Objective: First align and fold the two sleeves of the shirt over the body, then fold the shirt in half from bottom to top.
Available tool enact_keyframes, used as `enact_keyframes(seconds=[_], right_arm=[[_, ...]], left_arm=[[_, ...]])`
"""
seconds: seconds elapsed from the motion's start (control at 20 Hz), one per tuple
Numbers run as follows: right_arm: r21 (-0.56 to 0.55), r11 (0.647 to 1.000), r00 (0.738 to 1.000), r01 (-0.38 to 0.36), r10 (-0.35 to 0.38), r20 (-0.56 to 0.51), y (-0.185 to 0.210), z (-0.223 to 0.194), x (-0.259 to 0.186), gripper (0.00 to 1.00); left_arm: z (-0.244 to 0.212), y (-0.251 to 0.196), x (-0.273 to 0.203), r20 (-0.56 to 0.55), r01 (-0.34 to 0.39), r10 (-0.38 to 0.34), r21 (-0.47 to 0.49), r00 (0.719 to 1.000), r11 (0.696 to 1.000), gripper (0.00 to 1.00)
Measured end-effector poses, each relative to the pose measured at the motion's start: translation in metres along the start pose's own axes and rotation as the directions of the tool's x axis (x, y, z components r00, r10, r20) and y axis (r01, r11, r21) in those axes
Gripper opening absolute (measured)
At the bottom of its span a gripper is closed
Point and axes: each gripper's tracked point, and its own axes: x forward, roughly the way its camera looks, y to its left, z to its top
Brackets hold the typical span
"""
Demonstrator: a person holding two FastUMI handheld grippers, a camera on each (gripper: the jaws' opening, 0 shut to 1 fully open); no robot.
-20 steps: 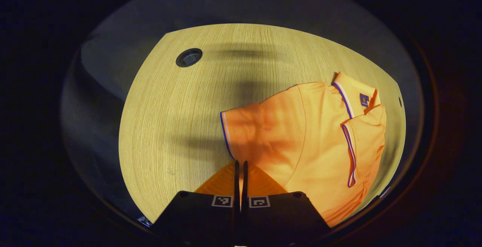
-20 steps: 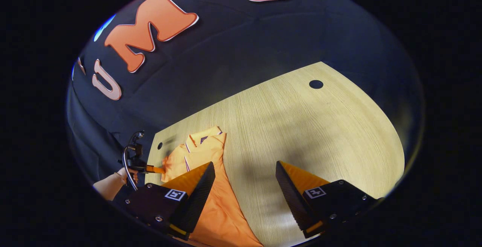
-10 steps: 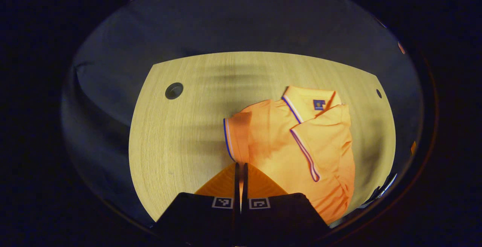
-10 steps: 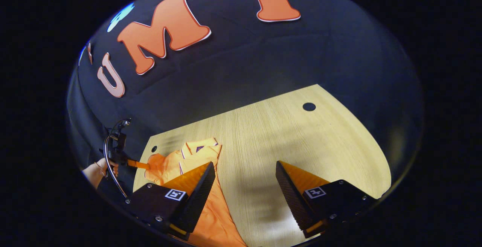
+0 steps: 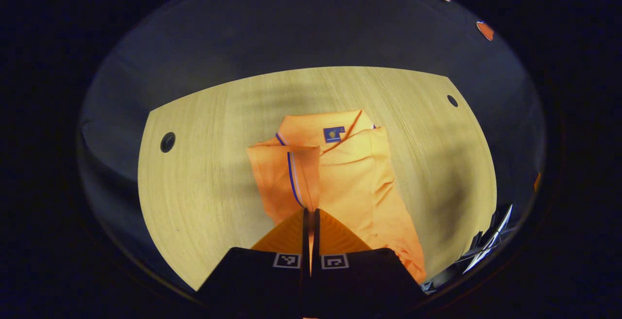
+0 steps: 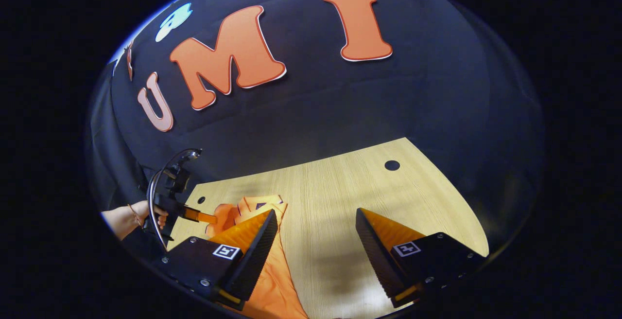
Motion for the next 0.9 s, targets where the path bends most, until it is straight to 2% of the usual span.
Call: enact_keyframes(seconds=[0.2, 0.45, 0.6, 0.65, 0.7, 0.75, 0.8, 0.85, 0.9], right_arm=[[-0.011, 1.000, 1.000, 0.010, -0.010, 0.003, -0.004, -0.002, -0.007, 0.99], [-0.031, 0.999, 1.000, 0.012, -0.013, -0.018, -0.005, -0.010, -0.007, 0.99], [-0.040, 0.999, 0.999, 0.011, -0.013, -0.037, -0.006, -0.017, -0.005, 0.99], [-0.042, 0.999, 0.999, 0.011, -0.013, -0.044, -0.007, -0.019, -0.004, 0.99], [-0.045, 0.999, 0.999, 0.011, -0.013, -0.051, -0.007, -0.022, -0.006, 0.99], [-0.047, 0.999, 0.998, 0.008, -0.011, -0.056, -0.006, -0.023, -0.005, 0.99], [-0.051, 0.999, 0.998, 0.004, -0.007, -0.058, -0.004, -0.024, -0.004, 0.99], [-0.053, 0.999, 0.998, 0.000, -0.003, -0.060, -0.001, -0.024, -0.003, 0.99], [-0.056, 0.998, 0.998, -0.006, 0.002, -0.065, 0.003, -0.027, -0.003, 0.99]], left_arm=[[-0.001, -0.036, 0.026, -0.039, 0.009, -0.007, 0.047, 0.999, 0.999, 0.01], [-0.008, -0.060, 0.051, -0.083, -0.020, 0.025, 0.071, 0.996, 0.997, 0.01], [-0.015, -0.077, 0.059, -0.092, 0.016, -0.011, 0.051, 0.996, 0.999, 0.04], [-0.016, -0.084, 0.060, -0.096, 0.045, -0.042, 0.035, 0.994, 0.998, 0.10], [-0.019, -0.088, 0.061, -0.103, 0.064, -0.063, 0.012, 0.993, 0.998, 0.20], [-0.023, -0.095, 0.064, -0.098, 0.089, -0.090, -0.018, 0.991, 0.996, 0.20], [-0.023, -0.094, 0.060, -0.091, 0.095, -0.099, -0.044, 0.991, 0.995, 0.35], [-0.024, -0.095, 0.060, -0.078, 0.108, -0.113, -0.069, 0.991, 0.992, 0.44], [-0.024, -0.092, 0.054, -0.063, 0.105, -0.111, -0.088, 0.992, 0.991, 0.62]])
